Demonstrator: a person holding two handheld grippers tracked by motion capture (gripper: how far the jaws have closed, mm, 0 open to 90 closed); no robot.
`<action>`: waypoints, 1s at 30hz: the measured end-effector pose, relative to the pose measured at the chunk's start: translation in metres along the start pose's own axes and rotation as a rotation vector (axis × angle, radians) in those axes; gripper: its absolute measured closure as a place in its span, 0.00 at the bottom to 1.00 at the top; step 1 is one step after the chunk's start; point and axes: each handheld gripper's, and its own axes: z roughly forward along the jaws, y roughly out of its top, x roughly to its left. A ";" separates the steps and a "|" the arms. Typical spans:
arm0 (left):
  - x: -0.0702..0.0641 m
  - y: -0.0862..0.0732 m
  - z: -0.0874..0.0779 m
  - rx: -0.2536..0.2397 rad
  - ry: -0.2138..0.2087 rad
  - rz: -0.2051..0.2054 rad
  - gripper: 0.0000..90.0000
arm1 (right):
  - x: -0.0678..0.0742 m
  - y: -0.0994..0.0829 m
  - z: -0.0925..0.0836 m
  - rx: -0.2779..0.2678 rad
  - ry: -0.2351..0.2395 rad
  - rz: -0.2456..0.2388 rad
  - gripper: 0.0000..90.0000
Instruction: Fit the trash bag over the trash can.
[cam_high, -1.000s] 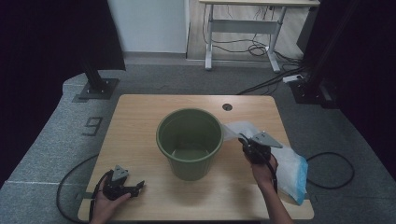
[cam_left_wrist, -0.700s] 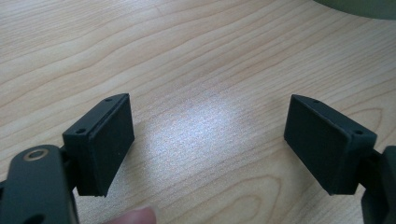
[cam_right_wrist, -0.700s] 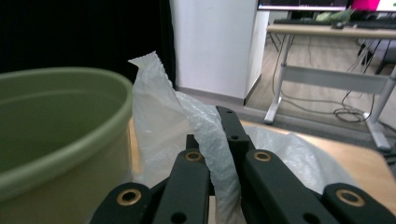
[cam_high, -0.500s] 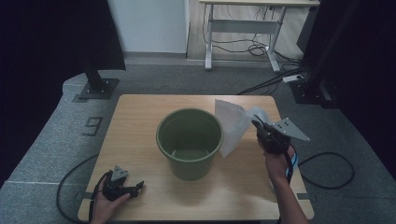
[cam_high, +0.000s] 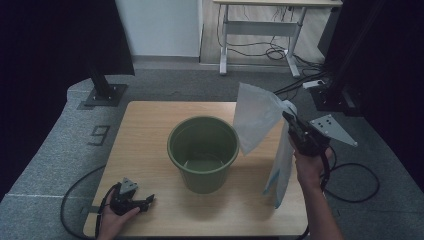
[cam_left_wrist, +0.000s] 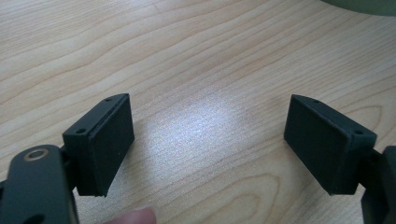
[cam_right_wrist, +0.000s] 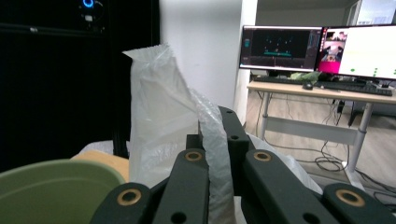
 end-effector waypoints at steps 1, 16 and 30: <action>0.000 0.000 0.000 0.001 0.000 0.000 0.18 | 0.001 0.004 -0.001 -0.011 -0.001 0.000 0.99; 0.000 0.000 0.001 0.011 -0.012 -0.006 0.18 | 0.009 0.033 0.000 -0.055 0.021 -0.008 0.99; 0.000 0.000 0.001 0.013 -0.008 -0.001 0.18 | 0.025 0.053 0.003 -0.101 0.046 -0.025 0.99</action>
